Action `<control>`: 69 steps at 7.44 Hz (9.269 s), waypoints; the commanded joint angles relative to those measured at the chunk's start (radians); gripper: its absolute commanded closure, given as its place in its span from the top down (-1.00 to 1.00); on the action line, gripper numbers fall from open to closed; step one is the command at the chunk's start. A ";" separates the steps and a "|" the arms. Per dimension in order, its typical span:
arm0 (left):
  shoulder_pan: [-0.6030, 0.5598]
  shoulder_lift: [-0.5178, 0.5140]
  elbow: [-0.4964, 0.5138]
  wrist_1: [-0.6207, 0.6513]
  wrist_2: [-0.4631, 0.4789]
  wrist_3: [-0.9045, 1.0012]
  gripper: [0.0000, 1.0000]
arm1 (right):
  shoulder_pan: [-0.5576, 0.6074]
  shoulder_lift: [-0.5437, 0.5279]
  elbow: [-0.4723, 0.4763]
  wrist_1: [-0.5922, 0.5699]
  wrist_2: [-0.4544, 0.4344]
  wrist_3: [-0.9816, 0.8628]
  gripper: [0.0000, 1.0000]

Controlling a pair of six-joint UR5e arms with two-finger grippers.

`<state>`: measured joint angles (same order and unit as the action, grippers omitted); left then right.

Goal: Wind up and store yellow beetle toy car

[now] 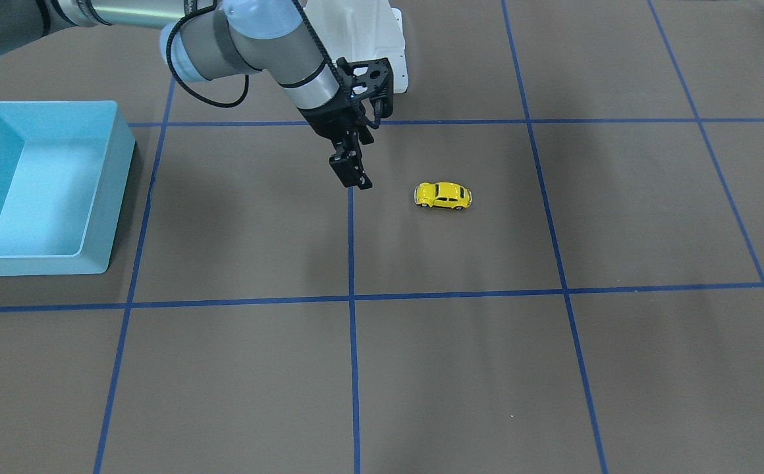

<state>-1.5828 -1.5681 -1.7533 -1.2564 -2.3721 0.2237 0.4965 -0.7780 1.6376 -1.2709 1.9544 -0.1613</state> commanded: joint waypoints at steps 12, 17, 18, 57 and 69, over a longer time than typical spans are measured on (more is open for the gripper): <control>0.004 0.002 0.012 -0.003 0.001 0.000 1.00 | -0.095 0.224 -0.495 0.216 0.031 0.006 1.00; 0.004 0.002 0.012 -0.003 0.001 0.000 1.00 | -0.121 0.238 -0.567 0.246 0.024 0.006 1.00; 0.004 0.002 0.012 -0.003 0.001 0.000 1.00 | -0.127 0.236 -0.567 0.246 0.020 0.005 1.00; 0.003 0.022 -0.037 -0.006 -0.029 0.000 1.00 | 1.151 -0.873 -0.138 -0.119 0.395 -0.024 1.00; 0.004 0.023 -0.043 -0.003 -0.027 0.006 1.00 | 1.209 -0.816 -0.133 -0.246 0.299 -0.026 1.00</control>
<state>-1.5790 -1.5448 -1.7965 -1.2594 -2.3992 0.2284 1.7081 -1.5939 1.5019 -1.5171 2.2534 -0.1869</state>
